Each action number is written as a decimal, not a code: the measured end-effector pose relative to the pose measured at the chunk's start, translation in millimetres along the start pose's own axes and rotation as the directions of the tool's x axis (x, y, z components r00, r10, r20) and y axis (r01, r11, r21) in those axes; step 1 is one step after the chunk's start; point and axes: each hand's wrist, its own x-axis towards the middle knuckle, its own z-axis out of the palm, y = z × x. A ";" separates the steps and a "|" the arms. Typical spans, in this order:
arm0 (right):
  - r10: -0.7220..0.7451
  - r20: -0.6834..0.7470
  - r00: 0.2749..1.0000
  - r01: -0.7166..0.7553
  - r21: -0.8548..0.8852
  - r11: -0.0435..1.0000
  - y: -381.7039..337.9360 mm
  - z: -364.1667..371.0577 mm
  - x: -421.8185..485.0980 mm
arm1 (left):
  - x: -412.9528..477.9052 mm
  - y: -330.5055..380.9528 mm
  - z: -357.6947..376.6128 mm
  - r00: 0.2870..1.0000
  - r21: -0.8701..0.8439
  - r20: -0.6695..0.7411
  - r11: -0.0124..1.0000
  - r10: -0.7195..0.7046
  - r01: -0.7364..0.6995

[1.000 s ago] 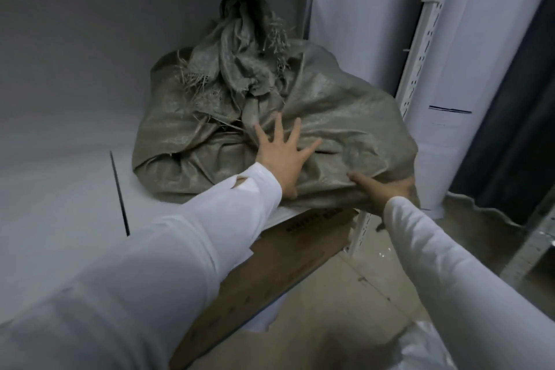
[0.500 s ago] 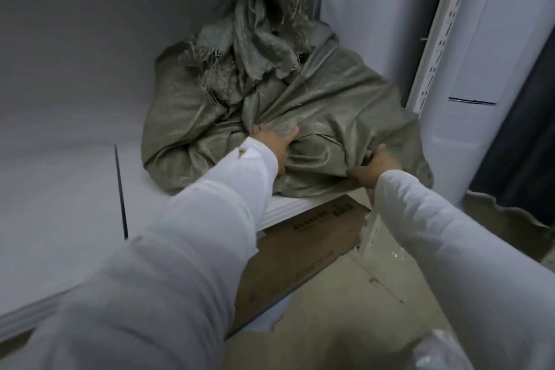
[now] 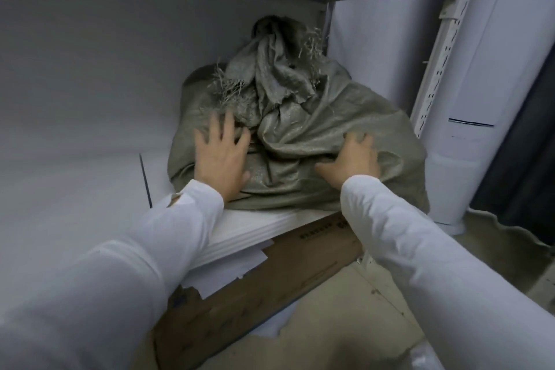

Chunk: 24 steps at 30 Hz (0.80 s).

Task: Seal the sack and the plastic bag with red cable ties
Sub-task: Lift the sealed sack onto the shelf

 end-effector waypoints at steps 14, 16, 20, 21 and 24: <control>-0.094 0.213 0.972 -0.038 0.544 0.839 19.4 58.1 16.2 | 6.9 -14.2 70.5 0.782 -0.740 0.611 0.260 -0.127 0.620; -0.147 0.221 0.964 0.003 0.543 0.840 19.9 65.4 24.7 | 7.2 -20.1 74.5 0.741 -0.692 0.662 0.292 -0.109 0.661; -0.114 0.292 0.950 -0.059 0.523 0.851 46.3 78.3 22.0 | -0.3 -15.1 82.4 0.731 -0.631 0.666 0.410 -0.149 0.659; -0.113 0.296 0.949 -0.065 0.534 0.843 53.8 82.5 16.5 | -2.9 -9.7 80.0 0.744 -0.640 0.643 0.406 -0.182 0.653; -0.050 0.226 0.973 -0.088 0.559 0.825 70.0 86.5 -4.6 | -8.9 16.8 63.2 0.761 -0.663 0.593 0.375 -0.265 0.648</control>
